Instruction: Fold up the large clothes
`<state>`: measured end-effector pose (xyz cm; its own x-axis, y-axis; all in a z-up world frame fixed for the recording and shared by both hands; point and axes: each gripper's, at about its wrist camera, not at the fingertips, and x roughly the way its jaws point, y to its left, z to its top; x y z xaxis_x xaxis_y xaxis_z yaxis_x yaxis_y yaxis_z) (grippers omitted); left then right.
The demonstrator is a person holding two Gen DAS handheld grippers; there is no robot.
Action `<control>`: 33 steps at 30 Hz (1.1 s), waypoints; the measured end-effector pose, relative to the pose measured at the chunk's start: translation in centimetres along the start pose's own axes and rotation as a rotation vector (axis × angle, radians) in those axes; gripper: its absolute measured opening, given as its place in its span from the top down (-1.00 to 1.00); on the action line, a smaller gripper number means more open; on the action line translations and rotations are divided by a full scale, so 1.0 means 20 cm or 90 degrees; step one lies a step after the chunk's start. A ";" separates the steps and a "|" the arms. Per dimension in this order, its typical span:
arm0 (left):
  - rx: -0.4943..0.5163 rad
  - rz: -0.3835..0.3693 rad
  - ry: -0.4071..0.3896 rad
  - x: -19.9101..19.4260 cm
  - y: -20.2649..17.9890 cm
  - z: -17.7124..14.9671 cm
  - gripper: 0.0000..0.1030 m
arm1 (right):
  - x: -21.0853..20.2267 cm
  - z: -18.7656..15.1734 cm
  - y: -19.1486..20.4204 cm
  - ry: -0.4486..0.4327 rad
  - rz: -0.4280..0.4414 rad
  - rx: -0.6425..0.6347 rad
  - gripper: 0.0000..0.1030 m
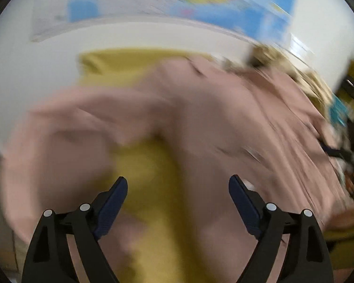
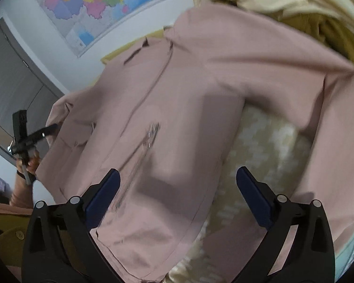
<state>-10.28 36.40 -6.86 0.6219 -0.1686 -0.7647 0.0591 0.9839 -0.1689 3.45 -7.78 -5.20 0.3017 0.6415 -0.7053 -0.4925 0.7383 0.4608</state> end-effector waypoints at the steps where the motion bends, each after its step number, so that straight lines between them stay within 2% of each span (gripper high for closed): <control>1: 0.012 -0.020 0.022 0.05 -0.05 -0.03 -0.64 | 0.02 -0.02 0.00 0.010 -0.001 0.003 -0.89; 3: 0.030 -0.031 0.043 0.11 -0.09 -0.08 -0.59 | 0.04 -0.04 0.00 0.022 0.010 0.004 -0.89; 4: 0.041 -0.027 0.063 0.15 -0.12 -0.11 -0.27 | 0.03 -0.05 0.02 0.016 0.007 -0.008 -0.82; 5: 0.053 -0.010 0.064 0.16 -0.14 -0.12 -0.13 | 0.03 -0.06 0.03 0.015 0.014 -0.015 -0.38; 6: 0.069 -0.002 0.055 0.18 -0.19 -0.12 0.21 | 0.04 -0.07 0.04 0.019 0.030 -0.021 -0.08; 7: 0.072 -0.020 0.059 0.17 -0.20 -0.13 0.77 | 0.03 -0.07 0.04 0.020 0.038 -0.025 0.53; 8: 0.070 -0.035 0.055 0.13 -0.22 -0.14 0.85 | 0.03 -0.08 0.05 0.021 0.048 -0.025 0.93; 9: 0.081 -0.033 0.045 0.09 -0.23 -0.15 0.87 | 0.02 -0.09 0.05 0.024 0.075 -0.025 0.93; 10: 0.107 -0.028 0.032 0.04 -0.24 -0.17 0.88 | 0.00 -0.09 0.06 0.022 0.078 -0.029 0.93; 11: 0.125 -0.029 0.030 0.02 -0.26 -0.19 0.87 | -0.01 -0.09 0.07 0.021 0.075 -0.036 0.88; 12: 0.138 -0.028 0.039 0.01 -0.28 -0.20 0.70 | -0.03 -0.10 0.07 0.024 0.069 -0.038 0.78; 13: 0.146 -0.018 0.045 0.02 -0.29 -0.19 0.22 | -0.05 -0.09 0.05 0.026 0.060 -0.037 0.43; 14: 0.149 0.009 0.043 0.02 -0.27 -0.17 -0.14 | -0.08 -0.08 0.04 0.017 0.042 -0.037 -0.12; 15: 0.149 0.048 0.017 -0.01 -0.26 -0.16 -0.47 | -0.15 -0.07 0.00 -0.021 0.000 -0.032 -0.39; 16: 0.143 0.068 -0.015 -0.06 -0.23 -0.14 -0.56 | -0.21 -0.05 -0.03 -0.050 -0.026 -0.024 -0.68; 17: 0.122 0.056 -0.055 -0.12 -0.20 -0.10 -0.57 | -0.29 -0.02 -0.08 -0.091 -0.062 -0.009 -0.71; 19: 0.105 0.046 -0.095 -0.17 -0.20 -0.03 -0.69 | -0.39 0.02 -0.19 -0.142 -0.145 0.030 -0.74; 21: 0.122 0.075 -0.122 -0.18 -0.24 0.05 -0.70 | -0.46 0.05 -0.33 -0.169 -0.203 0.083 -0.83; 23: 0.136 0.079 -0.130 -0.15 -0.30 0.12 -0.70 | -0.45 0.07 -0.43 -0.158 -0.211 0.116 -0.87; 25: 0.156 0.060 -0.136 -0.12 -0.39 0.16 -0.70 | -0.40 0.11 -0.53 -0.137 -0.226 0.137 -0.87; 26: 0.171 0.045 -0.141 -0.09 -0.44 0.19 -0.70 | -0.36 0.13 -0.55 -0.129 -0.220 0.141 -0.86; 27: 0.189 0.033 -0.140 -0.06 -0.50 0.22 -0.70 | -0.34 0.14 -0.56 -0.124 -0.209 0.146 -0.77; 28: 0.205 0.033 -0.140 -0.03 -0.56 0.24 -0.70 | -0.31 0.15 -0.58 -0.113 -0.189 0.151 -0.27; 29: 0.217 0.030 -0.139 0.01 -0.60 0.27 -0.70 | -0.29 0.17 -0.60 -0.100 -0.157 0.155 0.35; 31: 0.232 0.010 -0.130 0.09 -0.68 0.33 -0.70 | -0.30 0.18 -0.58 -0.091 -0.119 0.155 0.95; 33: 0.243 -0.021 -0.118 0.17 -0.76 0.38 -0.70 | -0.40 0.20 -0.50 -0.113 -0.077 0.122 0.95</control>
<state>-3.11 21.39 -2.08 0.7425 -0.2216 -0.6321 0.3450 0.9354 0.0773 9.16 -19.46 -1.97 0.4953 0.5606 -0.6637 -0.2861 0.8266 0.4847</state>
